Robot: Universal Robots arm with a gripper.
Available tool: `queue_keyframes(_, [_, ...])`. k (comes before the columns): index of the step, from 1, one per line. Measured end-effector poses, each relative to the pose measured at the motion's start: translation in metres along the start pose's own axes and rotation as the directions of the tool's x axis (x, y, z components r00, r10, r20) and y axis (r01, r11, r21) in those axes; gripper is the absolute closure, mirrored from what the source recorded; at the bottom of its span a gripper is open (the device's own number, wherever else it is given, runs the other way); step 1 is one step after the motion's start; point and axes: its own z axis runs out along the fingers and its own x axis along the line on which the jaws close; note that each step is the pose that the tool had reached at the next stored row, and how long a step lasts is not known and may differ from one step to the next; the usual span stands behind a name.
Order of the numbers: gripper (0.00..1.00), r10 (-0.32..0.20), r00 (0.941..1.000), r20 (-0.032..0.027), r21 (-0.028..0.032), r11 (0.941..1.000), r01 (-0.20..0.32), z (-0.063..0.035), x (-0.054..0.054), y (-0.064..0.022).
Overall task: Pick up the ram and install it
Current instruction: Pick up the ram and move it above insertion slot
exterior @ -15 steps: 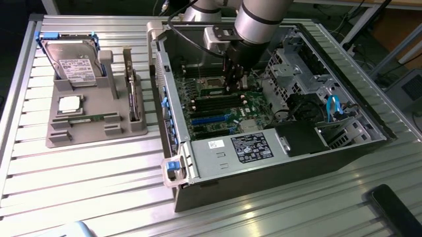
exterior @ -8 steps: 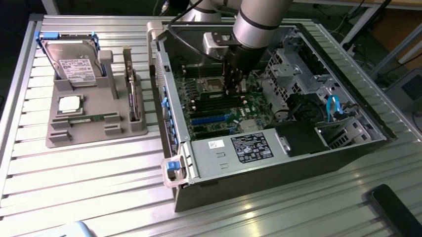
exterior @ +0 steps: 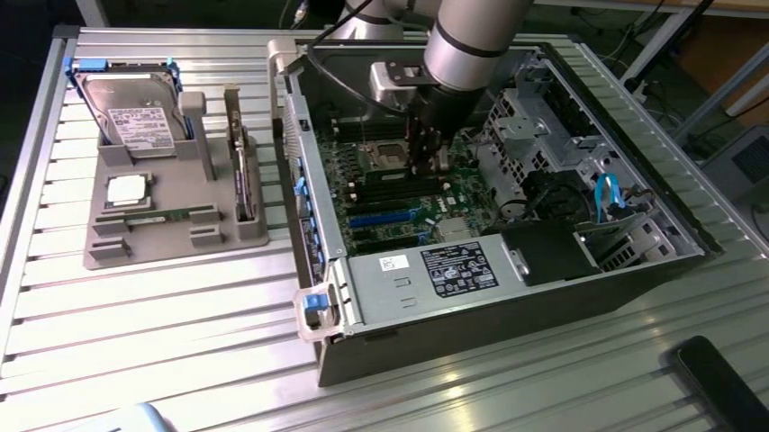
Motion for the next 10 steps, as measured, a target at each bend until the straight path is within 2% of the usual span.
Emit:
queue_keyframes(3, [0.86, 0.000, 1.0000, -0.0029, 0.0001, 1.0000, 0.000, 0.0040, 0.0001, 0.0000])
queue_keyframes(10, [0.86, 0.000, 1.0000, -0.0039, 0.0002, 1.0000, 0.000, 0.0062, 0.0001, -0.0001])
